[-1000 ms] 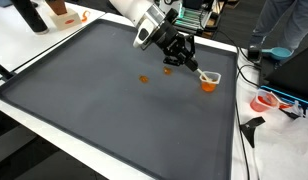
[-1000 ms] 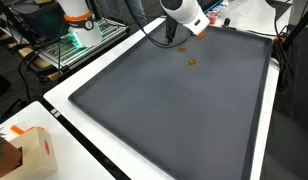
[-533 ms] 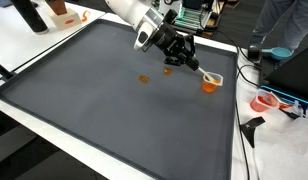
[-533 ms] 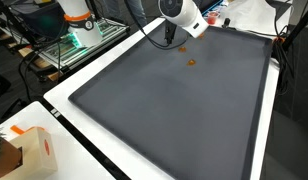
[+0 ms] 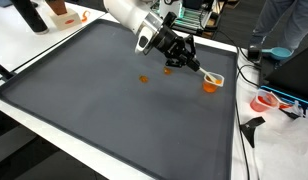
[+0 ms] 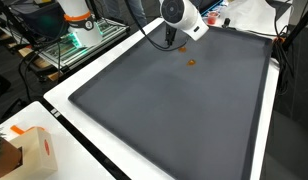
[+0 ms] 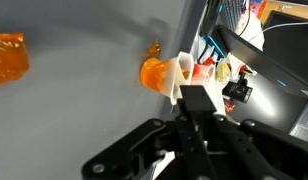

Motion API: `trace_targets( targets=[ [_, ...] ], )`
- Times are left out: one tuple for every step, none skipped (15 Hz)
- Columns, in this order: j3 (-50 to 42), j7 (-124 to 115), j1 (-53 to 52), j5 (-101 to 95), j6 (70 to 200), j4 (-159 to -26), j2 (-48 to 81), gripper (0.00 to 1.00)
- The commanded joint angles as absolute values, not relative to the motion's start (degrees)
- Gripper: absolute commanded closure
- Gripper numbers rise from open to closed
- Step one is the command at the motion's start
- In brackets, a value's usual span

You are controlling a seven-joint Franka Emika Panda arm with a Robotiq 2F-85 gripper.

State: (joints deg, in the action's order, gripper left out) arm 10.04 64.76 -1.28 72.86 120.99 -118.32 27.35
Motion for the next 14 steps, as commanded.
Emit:
trace_targets(
  targets=[
    [8.8, 67.7, -1.5, 75.9, 117.8, -117.5, 28.9, 0.97],
    [8.6, 68.2, -1.4, 76.5, 116.9, -117.4, 29.1, 0.97],
    [8.4, 68.3, -1.4, 76.7, 116.2, -117.2, 29.3, 0.97],
    [8.1, 68.8, -1.3, 77.2, 115.4, -117.1, 29.6, 0.97],
    [7.9, 69.0, -1.4, 77.5, 114.6, -117.0, 29.8, 0.97],
    [7.6, 69.1, -1.3, 77.7, 113.8, -116.9, 30.0, 0.97],
    [7.4, 69.3, -1.4, 77.8, 113.4, -116.8, 30.2, 0.97],
    [7.1, 69.6, -1.4, 78.1, 112.7, -116.7, 30.4, 0.97],
    [7.0, 69.9, -1.2, 78.4, 112.0, -116.7, 30.6, 0.97],
    [6.8, 70.2, -1.1, 78.7, 111.4, -116.7, 30.8, 0.97],
    [6.6, 70.4, -1.1, 79.0, 110.7, -116.7, 30.9, 0.97],
    [6.4, 70.9, -1.0, 79.6, 110.0, -116.8, 30.9, 0.97],
    [6.1, 71.3, -0.9, 79.9, 109.4, -116.9, 30.7, 0.97],
    [5.9, 71.6, -0.9, 80.1, 108.9, -117.1, 30.5, 0.97]
  ],
)
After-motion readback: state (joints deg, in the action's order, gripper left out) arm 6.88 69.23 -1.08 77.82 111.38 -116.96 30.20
